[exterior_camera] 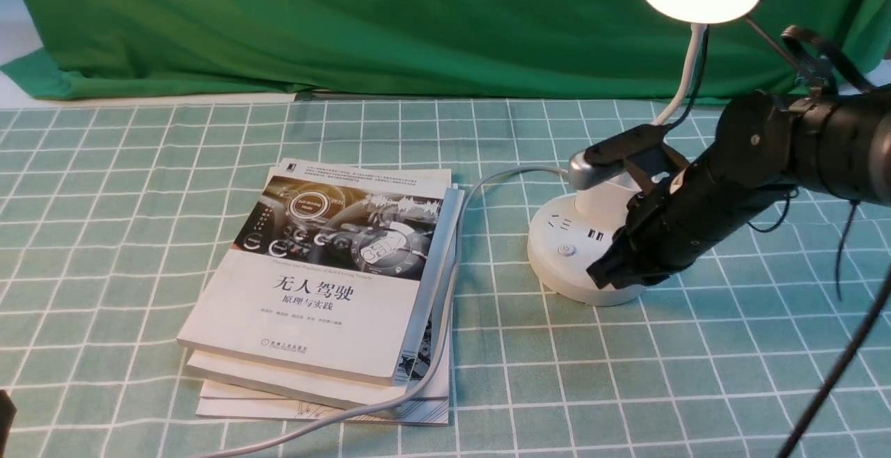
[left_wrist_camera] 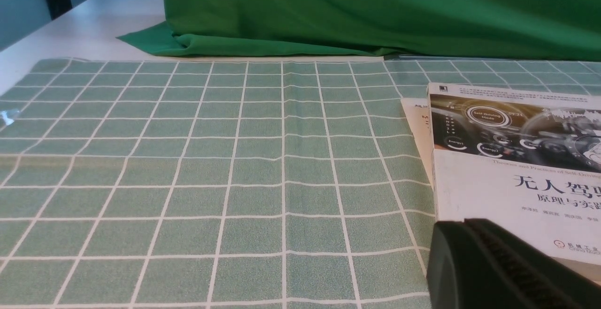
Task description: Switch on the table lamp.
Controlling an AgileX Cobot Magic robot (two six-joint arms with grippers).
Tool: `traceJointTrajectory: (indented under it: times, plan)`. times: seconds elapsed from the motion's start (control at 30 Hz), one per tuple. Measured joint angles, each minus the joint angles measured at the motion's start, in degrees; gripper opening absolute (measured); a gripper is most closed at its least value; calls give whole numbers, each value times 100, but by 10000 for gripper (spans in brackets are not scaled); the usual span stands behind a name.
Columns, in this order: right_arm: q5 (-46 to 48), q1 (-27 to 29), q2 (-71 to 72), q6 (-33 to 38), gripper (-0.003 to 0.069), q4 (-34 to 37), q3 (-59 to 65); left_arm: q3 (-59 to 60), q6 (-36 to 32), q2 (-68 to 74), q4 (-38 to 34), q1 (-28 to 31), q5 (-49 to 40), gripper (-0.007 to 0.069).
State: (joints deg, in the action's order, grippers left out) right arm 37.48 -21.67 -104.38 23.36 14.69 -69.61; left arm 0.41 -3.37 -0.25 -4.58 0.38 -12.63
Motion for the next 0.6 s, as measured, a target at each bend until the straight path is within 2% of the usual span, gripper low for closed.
traceJointTrajectory:
  times: [0.23,0.47,0.6]
  plan:
    - [-276,0,1906,-276,34,-13,819,0,0,0,0,0,0,21]
    - [-1354,0,4683,-443,38,-13,2657,0,0,0,0,0,0,21]
    - [-1500,0,6073,-787,39,-13,3286,0,0,0,0,0,0,21]
